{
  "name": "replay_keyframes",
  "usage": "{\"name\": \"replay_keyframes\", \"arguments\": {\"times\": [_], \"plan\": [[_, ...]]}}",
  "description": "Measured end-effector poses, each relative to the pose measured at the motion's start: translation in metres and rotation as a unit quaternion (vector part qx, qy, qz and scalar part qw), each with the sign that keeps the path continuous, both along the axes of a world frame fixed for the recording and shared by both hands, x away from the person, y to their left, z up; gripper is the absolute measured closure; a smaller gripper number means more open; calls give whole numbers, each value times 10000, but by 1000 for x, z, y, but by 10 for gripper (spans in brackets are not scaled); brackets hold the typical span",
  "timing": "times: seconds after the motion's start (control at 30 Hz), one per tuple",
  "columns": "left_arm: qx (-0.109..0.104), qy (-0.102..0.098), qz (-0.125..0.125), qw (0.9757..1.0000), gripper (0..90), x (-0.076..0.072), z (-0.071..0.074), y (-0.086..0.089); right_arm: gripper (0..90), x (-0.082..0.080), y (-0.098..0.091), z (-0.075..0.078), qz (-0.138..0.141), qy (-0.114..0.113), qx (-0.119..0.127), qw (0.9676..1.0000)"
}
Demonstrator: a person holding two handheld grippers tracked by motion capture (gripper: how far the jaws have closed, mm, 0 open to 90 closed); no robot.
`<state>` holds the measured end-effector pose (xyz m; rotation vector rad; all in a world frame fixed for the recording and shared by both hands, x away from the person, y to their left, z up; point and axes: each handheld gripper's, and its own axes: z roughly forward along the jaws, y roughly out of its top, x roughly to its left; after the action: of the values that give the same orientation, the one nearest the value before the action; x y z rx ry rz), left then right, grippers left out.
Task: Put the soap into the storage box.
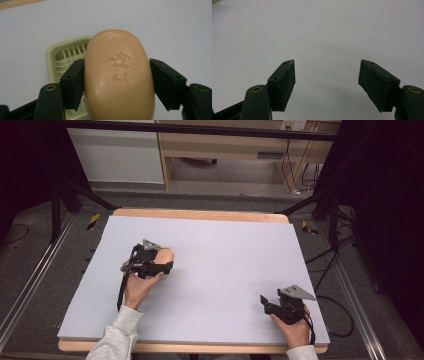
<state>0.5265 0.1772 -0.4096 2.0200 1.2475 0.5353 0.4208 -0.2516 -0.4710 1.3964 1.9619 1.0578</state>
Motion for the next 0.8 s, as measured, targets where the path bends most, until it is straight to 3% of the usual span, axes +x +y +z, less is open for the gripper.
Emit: {"name": "replay_keyframes", "arguments": {"times": [0.8], "plan": [[75,152,277,9995,318,29,-15,17,305,2,1,-2,-3,30,-59,10000]]}}
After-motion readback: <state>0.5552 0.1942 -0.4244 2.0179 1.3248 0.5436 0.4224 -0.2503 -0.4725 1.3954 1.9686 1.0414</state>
